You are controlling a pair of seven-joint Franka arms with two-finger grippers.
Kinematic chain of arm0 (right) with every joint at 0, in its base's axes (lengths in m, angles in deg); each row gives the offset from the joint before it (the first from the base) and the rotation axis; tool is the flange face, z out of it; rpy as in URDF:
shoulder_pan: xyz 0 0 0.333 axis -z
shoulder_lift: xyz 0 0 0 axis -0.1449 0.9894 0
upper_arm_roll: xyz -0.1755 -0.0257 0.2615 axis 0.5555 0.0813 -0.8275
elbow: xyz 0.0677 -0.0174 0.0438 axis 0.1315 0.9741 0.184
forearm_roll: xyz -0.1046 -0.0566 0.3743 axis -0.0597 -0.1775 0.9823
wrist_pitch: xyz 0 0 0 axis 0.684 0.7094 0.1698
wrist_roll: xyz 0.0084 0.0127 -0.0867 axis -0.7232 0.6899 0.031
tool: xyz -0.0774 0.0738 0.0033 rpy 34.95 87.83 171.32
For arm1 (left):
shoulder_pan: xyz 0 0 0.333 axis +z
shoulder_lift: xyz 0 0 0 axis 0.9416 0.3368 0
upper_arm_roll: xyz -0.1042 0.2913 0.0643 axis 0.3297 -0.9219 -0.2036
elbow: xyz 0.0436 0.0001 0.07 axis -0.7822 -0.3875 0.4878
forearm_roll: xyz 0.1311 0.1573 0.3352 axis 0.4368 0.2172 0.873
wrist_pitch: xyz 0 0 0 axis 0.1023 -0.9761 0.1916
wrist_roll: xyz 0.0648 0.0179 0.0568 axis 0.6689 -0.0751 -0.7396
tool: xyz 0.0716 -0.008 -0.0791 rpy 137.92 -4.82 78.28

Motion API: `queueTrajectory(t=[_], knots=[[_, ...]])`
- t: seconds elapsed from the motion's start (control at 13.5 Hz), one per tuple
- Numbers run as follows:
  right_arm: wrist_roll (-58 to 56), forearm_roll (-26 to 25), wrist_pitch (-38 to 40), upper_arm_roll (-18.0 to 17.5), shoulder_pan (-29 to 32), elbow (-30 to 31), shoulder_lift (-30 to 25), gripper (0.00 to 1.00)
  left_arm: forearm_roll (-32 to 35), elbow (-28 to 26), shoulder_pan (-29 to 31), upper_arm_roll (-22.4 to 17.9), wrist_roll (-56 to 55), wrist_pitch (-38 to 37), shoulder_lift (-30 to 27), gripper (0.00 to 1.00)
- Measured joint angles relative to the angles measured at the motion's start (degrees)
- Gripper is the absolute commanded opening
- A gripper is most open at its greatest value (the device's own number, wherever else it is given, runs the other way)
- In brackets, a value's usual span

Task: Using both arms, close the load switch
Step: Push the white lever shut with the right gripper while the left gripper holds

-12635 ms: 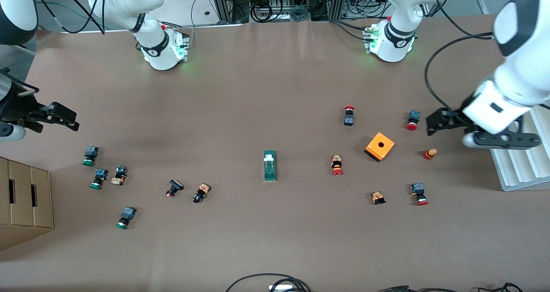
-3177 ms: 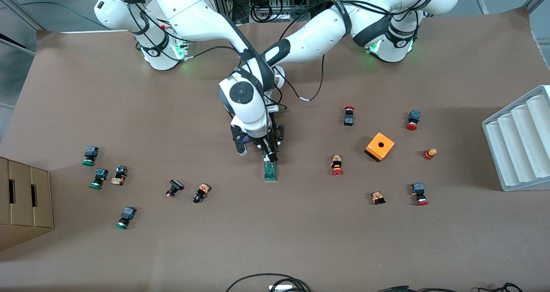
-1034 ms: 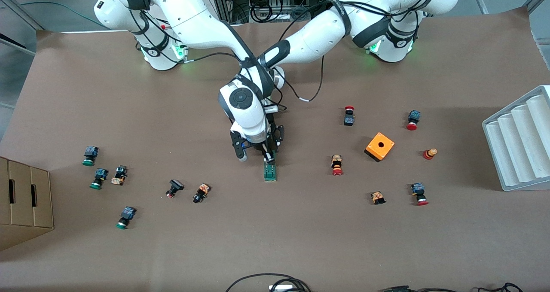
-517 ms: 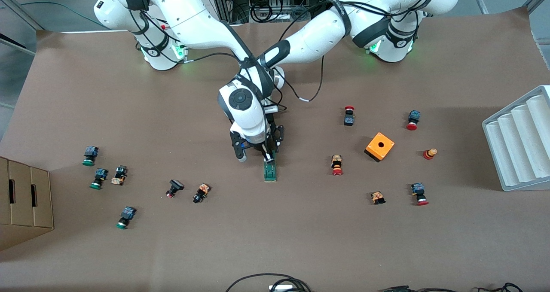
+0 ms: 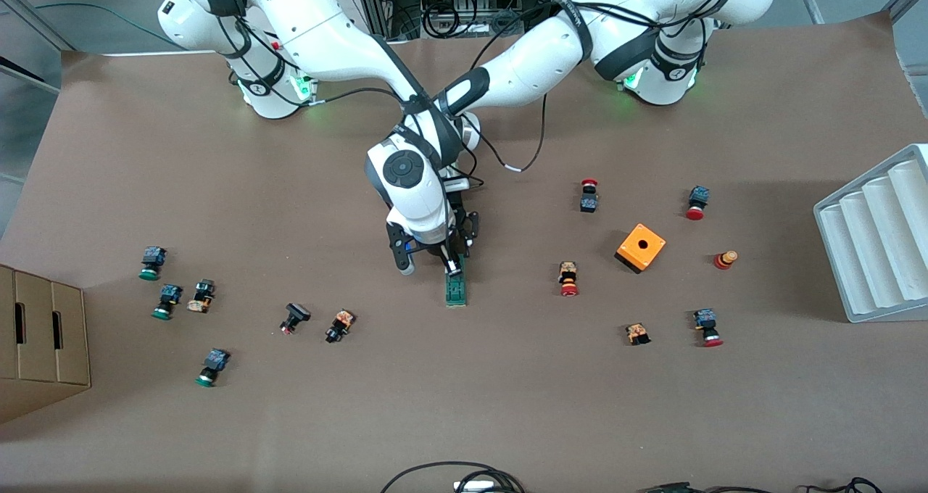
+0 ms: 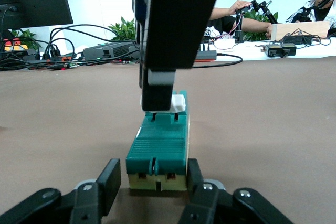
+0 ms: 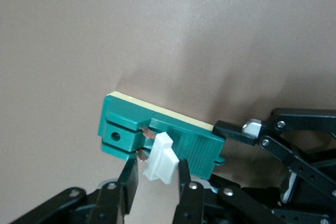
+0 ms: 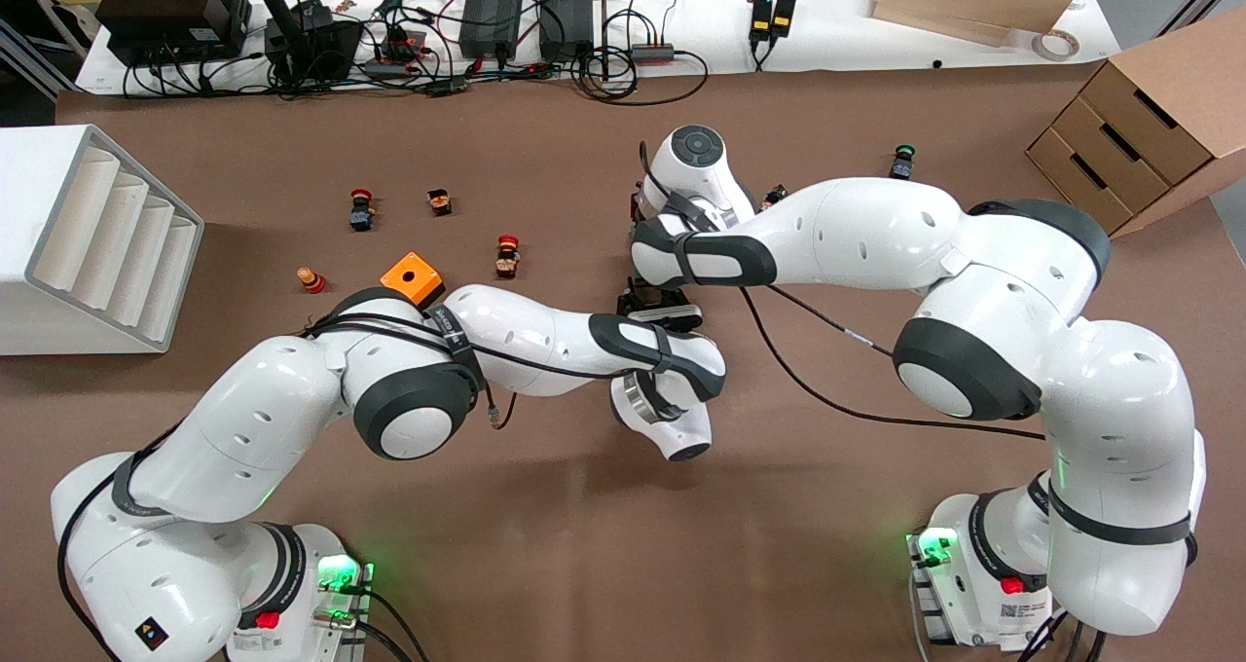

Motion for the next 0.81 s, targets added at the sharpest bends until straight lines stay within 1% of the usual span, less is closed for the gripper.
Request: queueTrajectory(t=[0.3,0.44,0.81], knots=[[-0.20,0.00,-0.14,0.18,0.85,-0.76,0.11,0.26,0.01,0.00,0.00,0.00,0.04,0.02,0.03,0.58],[-0.26,0.00,-0.20,0.23,0.98,-0.78,0.35,0.21,0.01,0.00,0.00,0.00,0.06,0.02,0.03,0.58],[-0.27,0.00,-0.20,0.28,0.99,-1.05,0.42,0.19,0.01,0.01,0.00,0.00,0.14,0.02,0.04,0.58]])
